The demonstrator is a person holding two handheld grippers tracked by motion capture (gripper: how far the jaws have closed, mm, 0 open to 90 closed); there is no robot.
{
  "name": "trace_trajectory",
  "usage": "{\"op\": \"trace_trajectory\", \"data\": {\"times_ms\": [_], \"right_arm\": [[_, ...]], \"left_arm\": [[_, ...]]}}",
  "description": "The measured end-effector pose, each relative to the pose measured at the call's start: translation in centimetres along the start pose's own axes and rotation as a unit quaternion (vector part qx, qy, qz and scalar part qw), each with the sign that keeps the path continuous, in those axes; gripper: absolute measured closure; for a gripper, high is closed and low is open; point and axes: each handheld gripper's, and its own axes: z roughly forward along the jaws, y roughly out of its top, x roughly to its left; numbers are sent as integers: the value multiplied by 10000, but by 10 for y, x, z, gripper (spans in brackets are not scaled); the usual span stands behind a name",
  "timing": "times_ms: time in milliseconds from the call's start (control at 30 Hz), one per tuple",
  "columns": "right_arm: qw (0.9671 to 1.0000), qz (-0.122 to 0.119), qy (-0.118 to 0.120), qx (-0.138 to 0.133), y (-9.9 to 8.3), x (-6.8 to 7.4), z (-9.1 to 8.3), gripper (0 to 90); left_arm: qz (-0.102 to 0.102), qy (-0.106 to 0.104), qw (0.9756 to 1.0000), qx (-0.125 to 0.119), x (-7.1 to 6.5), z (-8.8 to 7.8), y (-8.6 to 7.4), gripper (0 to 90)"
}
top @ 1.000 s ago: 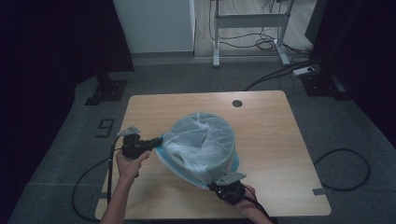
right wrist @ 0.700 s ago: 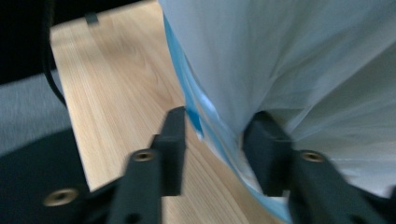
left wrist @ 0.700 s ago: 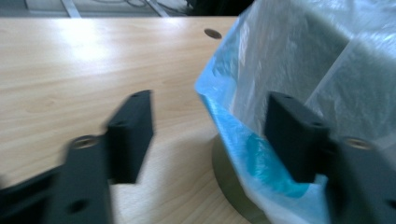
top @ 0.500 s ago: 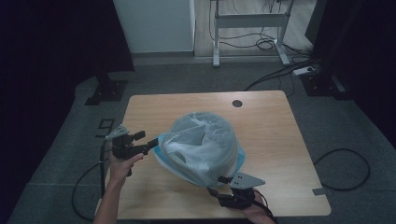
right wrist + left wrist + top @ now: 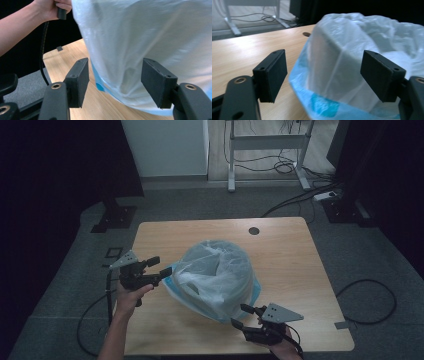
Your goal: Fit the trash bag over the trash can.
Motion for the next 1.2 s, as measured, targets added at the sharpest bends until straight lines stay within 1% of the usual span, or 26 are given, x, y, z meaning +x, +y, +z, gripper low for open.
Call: {"op": "trace_trajectory", "data": {"times_ms": [67,133,200,267,300,367,433,533,567,633,733,767,800,833,867,900,933,967,1033,1100,1133,1167,1200], "right_arm": [[10000,40,40,22,-1,-5,-5,374],[10000,32,-26,62,-4,-11,-10,373],[9999,67,-103,75,-6,-18,-14,373],[9996,107,-230,84,-9,-24,-20,370],[9995,115,-288,80,-10,-27,-22,370],[9991,163,-378,45,-10,-32,-28,370],[9987,208,-461,-16,-10,-37,-34,373],[9979,278,-569,-109,-10,-43,-43,381],[9977,299,-599,-141,-10,-45,-45,381],[9972,344,-631,-187,-11,-47,-49,383],[9971,344,-651,-214,-11,-48,-54,385],[9970,343,-654,-213,-11,-48,-55,386],[9970,352,-656,-210,-12,-49,-56,387],[9969,356,-665,-206,-12,-49,-57,387],[9968,356,-676,-215,-13,-50,-57,388],[9968,358,-686,-212,-13,-50,-58,389],[9967,368,-696,-215,-13,-51,-59,389],[9965,377,-710,-222,-13,-51,-60,390],[9962,403,-738,-235,-13,-52,-61,390],[9961,408,-742,-239,-13,-52,-61,390],[9961,404,-743,-240,-13,-52,-61,390],[9962,402,-739,-239,-13,-52,-61,390],[9962,396,-739,-238,-13,-52,-61,390]], "left_arm": [[142,-121,9998,43,-4,1,5,228],[292,-252,9992,107,-8,2,10,235],[476,-327,9982,158,-13,3,15,260],[638,-479,9965,243,-18,6,22,285],[746,-551,9952,300,-21,8,26,301],[948,-627,9924,472,-29,13,34,329],[1174,-674,9880,742,-37,22,42,354],[1496,-705,9791,1180,-47,40,55,365],[1565,-689,9768,1292,-49,46,59,374],[1604,-741,9731,1476,-51,57,66,384],[1637,-782,9670,1790,-51,73,72,405],[1639,-789,9643,1923,-50,78,73,413],[1663,-766,9612,2064,-50,83,74,419],[1698,-747,9571,2226,-51,88,74,424],[1697,-729,9543,2350,-52,92,75,430],[1693,-701,9523,2441,-53,95,75,441],[1701,-679,9492,2559,-54,98,76,444],[1684,-717,9448,2717,-54,103,77,445],[1712,-662,9394,2896,-55,109,78,450],[1777,-606,9320,3100,-58,116,77,451],[1798,-597,9298,3155,-59,118,77,447],[1812,-594,9288,3177,-60,120,77,444],[1815,-584,9300,3142,-61,119,78,442]]}}
